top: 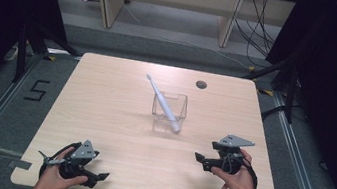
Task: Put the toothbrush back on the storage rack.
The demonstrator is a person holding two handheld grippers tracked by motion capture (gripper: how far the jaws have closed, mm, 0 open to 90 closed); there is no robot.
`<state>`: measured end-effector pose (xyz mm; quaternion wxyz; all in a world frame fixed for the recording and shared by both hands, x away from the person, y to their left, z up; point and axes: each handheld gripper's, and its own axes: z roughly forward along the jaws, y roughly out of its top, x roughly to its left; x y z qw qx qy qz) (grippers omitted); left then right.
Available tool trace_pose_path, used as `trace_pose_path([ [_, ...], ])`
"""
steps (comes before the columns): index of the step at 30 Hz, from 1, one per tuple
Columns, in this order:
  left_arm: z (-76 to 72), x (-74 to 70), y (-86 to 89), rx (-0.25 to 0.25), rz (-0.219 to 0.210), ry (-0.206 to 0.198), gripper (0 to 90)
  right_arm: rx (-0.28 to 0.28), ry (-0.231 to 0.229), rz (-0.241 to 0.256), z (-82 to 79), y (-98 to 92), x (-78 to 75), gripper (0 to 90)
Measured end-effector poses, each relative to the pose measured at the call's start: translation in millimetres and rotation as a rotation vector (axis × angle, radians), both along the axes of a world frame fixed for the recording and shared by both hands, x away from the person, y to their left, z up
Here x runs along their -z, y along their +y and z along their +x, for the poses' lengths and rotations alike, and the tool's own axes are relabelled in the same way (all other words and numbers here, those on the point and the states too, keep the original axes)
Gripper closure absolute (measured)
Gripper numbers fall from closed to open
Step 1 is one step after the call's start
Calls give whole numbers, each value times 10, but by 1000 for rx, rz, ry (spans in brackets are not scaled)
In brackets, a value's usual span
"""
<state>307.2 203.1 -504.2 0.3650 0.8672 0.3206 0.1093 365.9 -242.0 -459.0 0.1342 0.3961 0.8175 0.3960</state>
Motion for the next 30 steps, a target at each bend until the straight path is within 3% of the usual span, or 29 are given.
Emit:
trace_pose_path([
  [3, -7, 5, -11, -6, -18, 4, 168, -1, 4, 1, -30, -9, 17, 210],
  [4, -8, 6, -12, -7, -19, 4, 168, -5, -16, -10, -29, -22, 23, 210],
  [6, -7, 5, -12, -6, -19, 3, 168, 9, 14, 7, -61, -17, 35, 210],
  [8, -7, 7, -12, -8, -19, 4, 168, 7, 5, 8, -68, -29, 50, 210],
  [9, 3, 1, 2, 0, 6, -1, 169, 14, 17, 13, -85, -32, 56, 210],
  [10, 2, 3, 0, -2, 5, 0, 168, -5, -11, -4, -68, -53, 64, 209],
  [15, 2, 3, 1, -3, 3, -1, 168, 8, 12, 27, -113, -58, 104, 209],
  [16, 3, 3, 2, -2, 4, -1, 168, 0, -10, 1, -109, -81, 102, 209],
  [17, 2, 3, 1, -3, 3, -1, 168, 5, 6, 11, -122, -75, 111, 209],
  [18, 0, 1, 1, 0, 2, 0, 168, 3, -8, -2, -124, -92, 115, 209],
  [20, 1, 2, 0, -5, 1, -1, 168, 14, 8, 21, -149, -84, 127, 209],
  [21, 1, 3, 1, -4, 2, -1, 168, 4, -12, 2, -144, -104, 123, 209],
  [24, 2, 2, 1, -4, 3, -1, 168, 12, 4, 13, -177, -104, 132, 208],
  [26, 1, 4, 1, -3, 3, 0, 168, 3, -14, 3, -181, -125, 137, 208],
  [27, 1, 4, 1, -3, 3, 0, 168, 13, 15, 24, -205, -110, 141, 207],
  [30, 4, 6, 1, -4, 3, 1, 168, 3, -5, 16, -220, -129, 154, 207],
])
